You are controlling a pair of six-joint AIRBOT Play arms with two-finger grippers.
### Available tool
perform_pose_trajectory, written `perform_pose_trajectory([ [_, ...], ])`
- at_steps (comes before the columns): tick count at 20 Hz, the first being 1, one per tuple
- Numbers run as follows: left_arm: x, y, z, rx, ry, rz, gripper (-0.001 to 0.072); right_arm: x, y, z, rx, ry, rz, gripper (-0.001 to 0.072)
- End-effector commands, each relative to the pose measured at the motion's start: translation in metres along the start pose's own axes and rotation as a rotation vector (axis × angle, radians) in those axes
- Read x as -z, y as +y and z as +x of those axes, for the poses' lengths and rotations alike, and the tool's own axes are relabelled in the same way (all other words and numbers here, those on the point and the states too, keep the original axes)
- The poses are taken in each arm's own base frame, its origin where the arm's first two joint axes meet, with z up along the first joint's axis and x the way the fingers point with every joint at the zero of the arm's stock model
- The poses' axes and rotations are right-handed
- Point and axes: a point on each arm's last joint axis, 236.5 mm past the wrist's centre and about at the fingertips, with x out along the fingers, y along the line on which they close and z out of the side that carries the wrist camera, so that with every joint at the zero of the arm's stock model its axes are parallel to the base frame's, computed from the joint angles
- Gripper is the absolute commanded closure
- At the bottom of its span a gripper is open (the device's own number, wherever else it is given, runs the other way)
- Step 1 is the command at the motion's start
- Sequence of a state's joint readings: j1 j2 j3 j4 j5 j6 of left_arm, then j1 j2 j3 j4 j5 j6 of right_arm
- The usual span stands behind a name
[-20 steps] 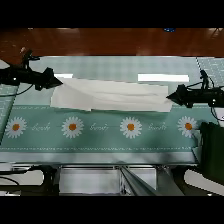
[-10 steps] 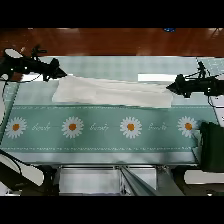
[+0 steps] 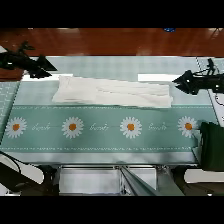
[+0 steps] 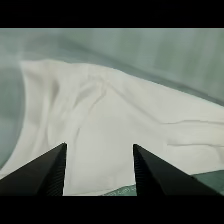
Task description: Fold the shirts.
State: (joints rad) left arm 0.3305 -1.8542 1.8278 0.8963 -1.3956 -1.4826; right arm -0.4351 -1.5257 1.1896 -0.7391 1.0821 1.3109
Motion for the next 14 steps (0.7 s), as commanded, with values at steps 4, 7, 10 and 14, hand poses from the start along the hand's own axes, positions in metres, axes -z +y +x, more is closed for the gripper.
perform_pose_trajectory([
  [4, -0.016, -0.045, -0.146, -0.142, -0.389, 0.176, 0.02, 0.016, -0.061, -0.069, 0.219, -0.174, 0.102, 0.0289],
  [7, 0.028, -0.075, -0.14, -0.179, -0.467, 0.274, 0.02, 0.039, -0.081, -0.042, 0.18, -0.205, 0.229, 0.0288],
  [10, 0.088, -0.082, -0.093, -0.153, -0.407, 0.313, 0.02, 0.05, -0.08, -0.013, 0.106, -0.137, 0.262, 0.0287],
  [14, 0.148, -0.062, -0.025, -0.152, -0.21, 0.303, 0.02, 0.056, -0.071, 0.021, 0.036, -0.05, 0.286, 0.0288],
])
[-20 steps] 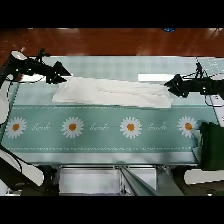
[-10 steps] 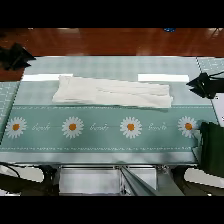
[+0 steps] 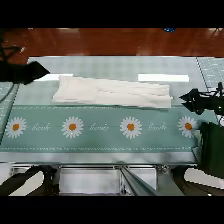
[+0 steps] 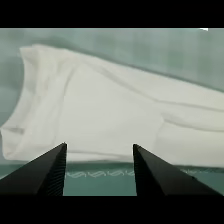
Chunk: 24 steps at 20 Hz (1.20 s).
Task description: Fold the shirts.
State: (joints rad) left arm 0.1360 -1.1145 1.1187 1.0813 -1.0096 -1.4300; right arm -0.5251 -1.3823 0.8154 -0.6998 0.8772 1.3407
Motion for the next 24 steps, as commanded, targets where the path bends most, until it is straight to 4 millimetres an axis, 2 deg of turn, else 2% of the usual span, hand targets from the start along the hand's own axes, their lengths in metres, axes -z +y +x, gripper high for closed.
perform_pose_trajectory([
  [1, 0.058, -0.008, 0.031, 0.011, 0.107, 0.018, 0.02, 0.01, 0.009, 0.027, -0.048, 0.079, 0.015, 0.0287],
  [5, 0.07, -0.012, 0.044, 0.027, 0.152, 0.008, 0.02, 0.02, 0.027, 0.053, -0.059, 0.155, -0.024, 0.0287],
  [9, 0.071, -0.011, 0.047, 0.027, 0.16, 0.003, 0.02, 0.046, 0.044, 0.083, -0.053, 0.242, -0.076, 0.029],
  [10, 0.071, -0.011, 0.047, 0.027, 0.16, 0.003, 0.02, 0.053, 0.05, 0.087, -0.054, 0.257, -0.097, 0.0319],
  [11, 0.071, -0.011, 0.047, 0.027, 0.16, 0.003, 0.02, 0.056, 0.058, 0.09, -0.059, 0.261, -0.125, 0.0464],
  [12, 0.071, -0.011, 0.047, 0.027, 0.16, 0.003, 0.02, 0.057, 0.067, 0.089, -0.073, 0.266, -0.163, 0.0659],
  [13, 0.071, -0.011, 0.047, 0.027, 0.16, 0.003, 0.02, 0.058, 0.076, 0.086, -0.092, 0.276, -0.202, 0.0689],
  [15, 0.071, -0.011, 0.046, 0.028, 0.161, 0.004, 0.0211, 0.059, 0.095, 0.069, -0.12, 0.279, -0.259, 0.0689],
  [16, 0.072, -0.012, 0.046, 0.028, 0.161, 0.008, 0.0407, 0.06, 0.099, 0.057, -0.114, 0.271, -0.302, 0.069],
  [17, 0.071, -0.012, 0.046, 0.032, 0.16, 0.009, 0.0689, 0.061, 0.101, 0.044, -0.09, 0.264, -0.34, 0.0689],
  [19, 0.069, -0.025, 0.048, 0.085, 0.152, 0.02, 0.0687, 0.069, 0.106, 0.008, -0.054, 0.241, -0.424, 0.069],
  [21, 0.067, -0.049, 0.059, 0.154, 0.139, 0.024, 0.0688, 0.09, 0.112, -0.029, -0.05, 0.22, -0.474, 0.069],
  [24, 0.079, -0.106, 0.095, 0.241, 0.219, 0.126, 0.0688, 0.123, 0.108, -0.088, -0.015, 0.149, -0.524, 0.069],
])
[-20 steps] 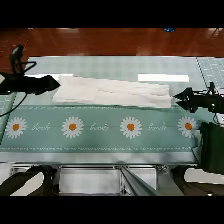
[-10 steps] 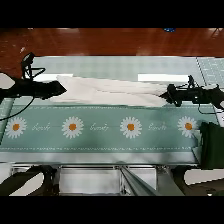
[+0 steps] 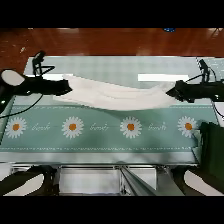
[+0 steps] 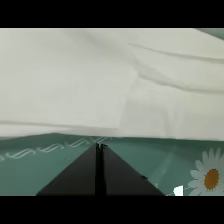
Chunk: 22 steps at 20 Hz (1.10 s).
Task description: Fold the shirts.
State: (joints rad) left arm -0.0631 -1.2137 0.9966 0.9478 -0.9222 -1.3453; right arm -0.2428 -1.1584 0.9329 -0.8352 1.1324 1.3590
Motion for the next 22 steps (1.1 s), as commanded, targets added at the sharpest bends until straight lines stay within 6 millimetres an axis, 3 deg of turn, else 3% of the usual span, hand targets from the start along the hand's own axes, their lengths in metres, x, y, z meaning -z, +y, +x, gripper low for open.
perform_pose_trajectory([
  [1, 0.004, -0.062, 0.051, 0.105, 0.083, 0.109, 0.0688, 0.045, 0.015, -0.055, 0.076, -0.061, -0.062, 0.069],
  [4, 0.041, -0.138, 0.117, 0.181, 0.232, 0.208, 0.0688, 0.07, 0.036, -0.087, 0.068, -0.119, -0.078, 0.0689],
  [6, 0.085, -0.188, 0.154, 0.232, 0.357, 0.259, 0.0689, 0.084, 0.048, -0.103, 0.056, -0.145, -0.095, 0.0689],
  [8, 0.134, -0.228, 0.176, 0.272, 0.481, 0.329, 0.0689, 0.092, 0.057, -0.114, 0.044, -0.176, -0.102, 0.069],
  [10, 0.179, -0.256, 0.188, 0.294, 0.588, 0.375, 0.0688, 0.098, 0.062, -0.121, 0.037, -0.191, -0.11, 0.0689],
  [13, 0.242, -0.286, 0.187, 0.35, 0.738, 0.425, 0.0688, 0.102, 0.068, -0.124, 0.019, -0.197, -0.119, 0.0689],
  [15, 0.265, -0.293, 0.182, 0.365, 0.791, 0.441, 0.0688, 0.101, 0.069, -0.124, 0.014, -0.202, -0.119, 0.069],
  [16, 0.263, -0.292, 0.181, 0.365, 0.791, 0.44, 0.0688, 0.1, 0.069, -0.124, 0.013, -0.204, -0.119, 0.0689],
  [18, 0.234, -0.282, 0.179, 0.359, 0.762, 0.401, 0.0687, 0.1, 0.073, -0.124, -0.005, -0.203, -0.126, 0.069],
  [19, 0.209, -0.272, 0.177, 0.353, 0.733, 0.365, 0.0688, 0.1, 0.078, -0.124, -0.025, -0.207, -0.131, 0.0689],
  [22, 0.102, -0.225, 0.151, 0.336, 0.581, 0.229, 0.0688, 0.09, 0.096, -0.127, -0.099, -0.249, -0.13, 0.069],
])
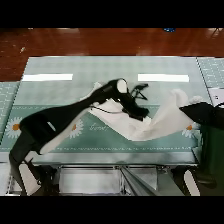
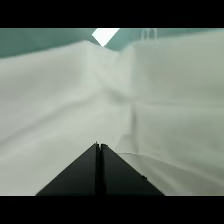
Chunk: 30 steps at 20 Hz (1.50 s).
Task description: Fold the shirts.
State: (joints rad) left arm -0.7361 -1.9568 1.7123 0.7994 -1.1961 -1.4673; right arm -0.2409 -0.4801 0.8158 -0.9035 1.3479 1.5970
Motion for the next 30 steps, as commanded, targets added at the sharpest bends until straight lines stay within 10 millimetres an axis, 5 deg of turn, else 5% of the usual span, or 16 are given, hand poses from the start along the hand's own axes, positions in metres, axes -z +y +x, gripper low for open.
perform_pose_trajectory([
  [1, -0.037, 0.047, -0.109, 0.0, -0.172, -0.102, 0.0687, -0.012, 0.02, 0.002, -0.091, -0.036, 0.004, 0.069],
  [4, -0.041, 0.085, -0.238, -0.053, -0.413, -0.142, 0.0687, -0.023, 0.042, 0.024, -0.204, -0.012, 0.008, 0.069],
  [6, -0.014, 0.11, -0.31, -0.141, -0.543, -0.162, 0.0688, -0.028, 0.059, 0.054, -0.243, 0.021, -0.001, 0.069],
  [8, 0.027, 0.126, -0.359, -0.204, -0.642, -0.191, 0.0687, -0.032, 0.087, 0.094, -0.281, 0.057, -0.028, 0.069],
  [10, 0.069, 0.135, -0.385, -0.258, -0.711, -0.211, 0.0687, -0.033, 0.119, 0.139, -0.309, 0.103, -0.053, 0.069],
  [14, 0.118, 0.146, -0.395, -0.305, -0.775, -0.273, 0.0687, -0.019, 0.163, 0.233, -0.324, 0.236, -0.082, 0.0689],
  [19, 0.12, 0.142, -0.364, -0.266, -0.726, -0.276, 0.0687, 0.005, 0.184, 0.311, -0.331, 0.337, -0.092, 0.0689],
  [24, 0.111, 0.145, -0.341, -0.263, -0.721, -0.269, 0.0687, 0.011, 0.192, 0.357, -0.337, 0.348, -0.066, 0.0644],
  [25, 0.111, 0.147, -0.337, -0.265, -0.723, -0.271, 0.0687, 0.016, 0.193, 0.365, -0.341, 0.355, -0.053, 0.0398],
  [26, 0.11, 0.15, -0.334, -0.267, -0.725, -0.277, 0.0687, 0.021, 0.194, 0.371, -0.347, 0.357, -0.085, 0.0297],
  [30, 0.11, 0.161, -0.318, -0.244, -0.706, -0.318, 0.0687, 0.013, 0.193, 0.354, -0.375, 0.393, -0.071, 0.03],
])
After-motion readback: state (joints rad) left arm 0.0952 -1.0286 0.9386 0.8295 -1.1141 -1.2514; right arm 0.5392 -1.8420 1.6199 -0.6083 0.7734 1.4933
